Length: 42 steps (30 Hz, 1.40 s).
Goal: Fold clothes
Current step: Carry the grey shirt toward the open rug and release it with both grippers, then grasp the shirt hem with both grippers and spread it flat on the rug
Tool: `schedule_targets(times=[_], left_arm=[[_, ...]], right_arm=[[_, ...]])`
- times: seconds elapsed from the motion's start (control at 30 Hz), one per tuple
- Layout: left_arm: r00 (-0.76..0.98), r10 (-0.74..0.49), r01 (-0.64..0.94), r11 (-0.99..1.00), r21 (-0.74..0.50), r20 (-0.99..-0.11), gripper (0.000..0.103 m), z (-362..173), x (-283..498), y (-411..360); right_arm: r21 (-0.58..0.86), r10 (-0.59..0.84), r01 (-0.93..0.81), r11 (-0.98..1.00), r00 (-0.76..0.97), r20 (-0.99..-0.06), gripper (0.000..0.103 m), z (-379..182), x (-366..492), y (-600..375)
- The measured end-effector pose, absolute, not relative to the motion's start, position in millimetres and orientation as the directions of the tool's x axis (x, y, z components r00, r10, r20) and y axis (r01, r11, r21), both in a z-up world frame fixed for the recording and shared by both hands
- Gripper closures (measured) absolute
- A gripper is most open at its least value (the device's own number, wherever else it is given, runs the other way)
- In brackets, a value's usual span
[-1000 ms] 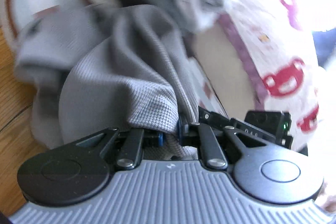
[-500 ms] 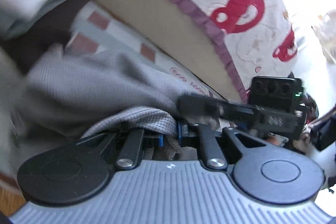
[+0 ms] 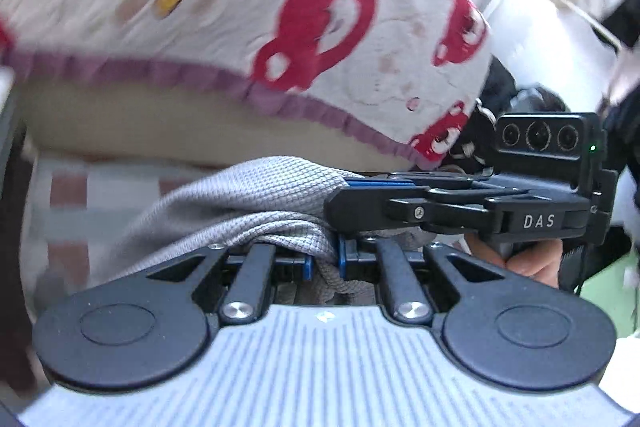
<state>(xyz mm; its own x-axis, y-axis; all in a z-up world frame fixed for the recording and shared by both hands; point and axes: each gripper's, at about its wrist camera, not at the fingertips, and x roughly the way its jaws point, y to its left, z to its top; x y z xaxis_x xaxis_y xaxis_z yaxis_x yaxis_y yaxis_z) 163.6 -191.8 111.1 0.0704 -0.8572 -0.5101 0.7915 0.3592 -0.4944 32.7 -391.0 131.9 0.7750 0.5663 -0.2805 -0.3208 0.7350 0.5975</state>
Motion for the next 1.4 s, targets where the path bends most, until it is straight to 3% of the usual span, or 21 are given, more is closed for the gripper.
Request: schedule_targets(times=[0.13, 0.23, 0.27, 0.3, 0.33, 0.37, 0.4, 0.5, 0.63, 0.77, 0.97, 1.17, 1.27, 1.37, 1.4], left_arm=[[0.108, -0.861, 0.869, 0.325, -0.374, -0.498, 0.093, 151.6, 155.0, -231.0], [0.155, -0.842, 0.876, 0.359, -0.323, -0.516, 0.086, 137.3, 148.5, -269.2], [0.166, -0.827, 0.873, 0.376, -0.31, -0.538, 0.073, 123.3, 147.6, -282.2], [0.176, -0.81, 0.87, 0.394, -0.296, -0.559, 0.062, 108.8, 147.0, -295.0], [0.194, -0.787, 0.859, 0.425, -0.287, -0.585, 0.048, 85.5, 149.3, -304.5], [0.214, -0.759, 0.841, 0.463, -0.278, -0.615, 0.048, 59.3, 150.9, -312.2], [0.234, -0.721, 0.825, 0.502, -0.26, -0.652, 0.048, 30.8, 151.8, -318.4], [0.286, -0.64, 0.782, 0.586, -0.212, -0.713, 0.048, -29.4, 153.6, -317.0], [0.289, -0.602, 0.747, 0.628, -0.218, -0.744, 0.048, -68.6, 162.6, -294.0], [0.26, -0.653, 0.768, 0.586, -0.257, -0.711, 0.049, -80.2, 167.5, -264.9], [0.184, -0.658, 0.791, 0.54, -0.288, -0.73, 0.05, -95.4, 169.6, -267.1], [0.206, -0.622, 0.838, 0.511, -0.192, -0.755, 0.048, -109.0, 161.1, -270.6], [0.202, -0.611, 0.868, 0.474, -0.15, -0.766, 0.046, -114.6, 153.7, -275.0], [0.183, -0.582, 0.889, 0.441, -0.119, -0.792, 0.038, -126.2, 148.9, -284.2], [0.178, -0.567, 0.895, 0.433, -0.107, -0.804, 0.037, -130.8, 147.9, -287.8]], right_arm=[[0.556, 0.477, -0.293, 0.778, 0.851, -0.22, 0.092, 165.6, 15.3, -415.7], [0.514, 0.35, -0.192, 0.836, 0.908, -0.23, 0.096, 174.3, -0.9, -441.1], [0.472, 0.245, -0.09, 0.877, 0.929, -0.279, 0.094, 169.4, -5.9, -449.7], [0.395, 0.103, 0.044, 0.917, 0.933, -0.344, 0.08, 158.6, -9.4, -457.0], [0.309, -0.043, 0.178, 0.934, 0.917, -0.397, 0.072, 147.9, -12.9, -464.2], [0.217, -0.181, 0.299, 0.929, 0.88, -0.439, 0.059, 136.0, -16.1, -471.6], [0.143, -0.271, 0.378, 0.915, 0.836, -0.477, 0.059, 120.3, -19.2, -479.6], [0.094, -0.342, 0.475, 0.875, 0.744, -0.573, 0.059, 71.3, -38.3, -507.3], [0.142, -0.289, 0.466, 0.873, 0.729, -0.62, 0.057, 25.6, -59.7, -516.2], [0.13, -0.238, 0.392, 0.911, 0.755, -0.611, 0.045, 0.7, -65.2, -496.3], [0.13, -0.073, 0.224, 0.966, 0.716, -0.694, 0.038, -19.5, -47.8, -453.8], [0.184, 0.06, 0.114, 0.976, 0.673, -0.737, 0.032, -50.3, -25.6, -411.0], [0.089, 0.011, 0.099, 0.991, 0.601, -0.799, 0.032, -80.8, -11.3, -392.8], [-0.074, -0.139, 0.143, 0.987, 0.52, -0.843, 0.034, -110.9, 4.5, -387.3], [-0.107, -0.171, 0.153, 0.982, 0.51, -0.843, 0.047, -117.0, 7.7, -388.6]])
